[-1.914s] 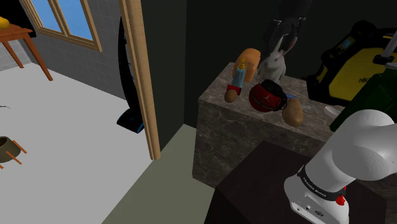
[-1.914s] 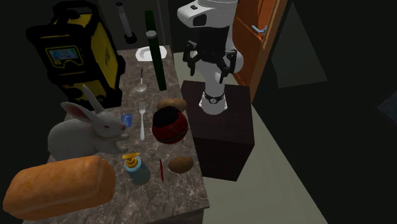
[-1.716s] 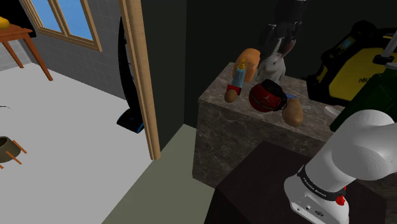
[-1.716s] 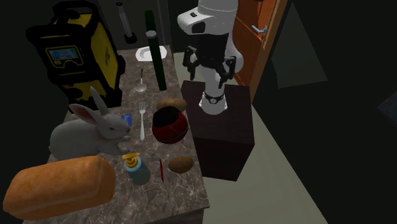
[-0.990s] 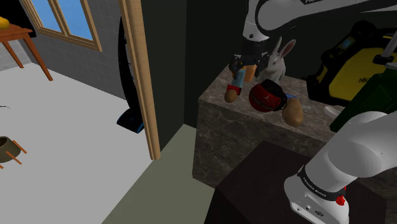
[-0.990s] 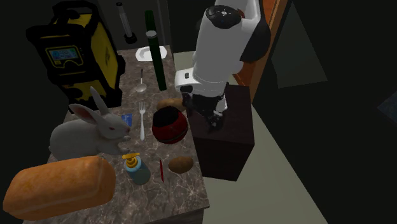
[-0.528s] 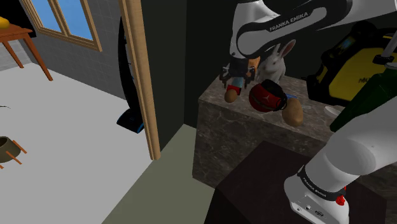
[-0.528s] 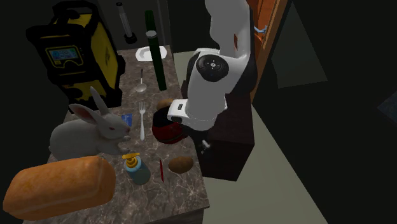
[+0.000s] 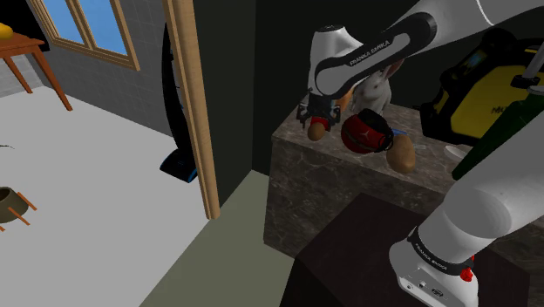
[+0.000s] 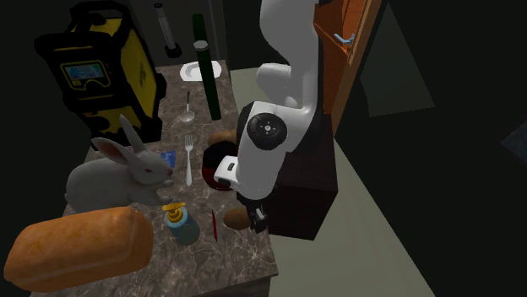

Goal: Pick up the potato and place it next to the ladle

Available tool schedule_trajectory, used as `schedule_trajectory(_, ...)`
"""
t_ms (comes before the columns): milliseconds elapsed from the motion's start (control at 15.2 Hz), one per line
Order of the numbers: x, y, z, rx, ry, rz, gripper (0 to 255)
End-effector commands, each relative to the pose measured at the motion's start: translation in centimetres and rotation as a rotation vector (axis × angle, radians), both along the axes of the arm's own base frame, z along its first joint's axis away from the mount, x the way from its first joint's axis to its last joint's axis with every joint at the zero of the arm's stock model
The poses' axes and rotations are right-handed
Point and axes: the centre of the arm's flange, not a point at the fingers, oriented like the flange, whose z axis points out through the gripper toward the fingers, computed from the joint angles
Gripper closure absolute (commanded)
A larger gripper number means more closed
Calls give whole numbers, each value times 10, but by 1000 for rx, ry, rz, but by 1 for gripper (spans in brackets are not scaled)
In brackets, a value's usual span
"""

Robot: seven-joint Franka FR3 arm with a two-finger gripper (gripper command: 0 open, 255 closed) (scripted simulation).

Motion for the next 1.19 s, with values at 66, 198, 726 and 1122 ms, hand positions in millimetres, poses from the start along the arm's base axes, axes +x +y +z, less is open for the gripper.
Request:
schedule_trajectory(66, -1, -2, -15, 0, -1, -1, 0)
schedule_trajectory(198, -1, -3, -18, 0, -1, -1, 0)
schedule_trajectory(726, -1, -3, -18, 0, -1, -1, 255)
schedule_trajectory(1122, -1, -2, -18, 0, -1, -1, 255)
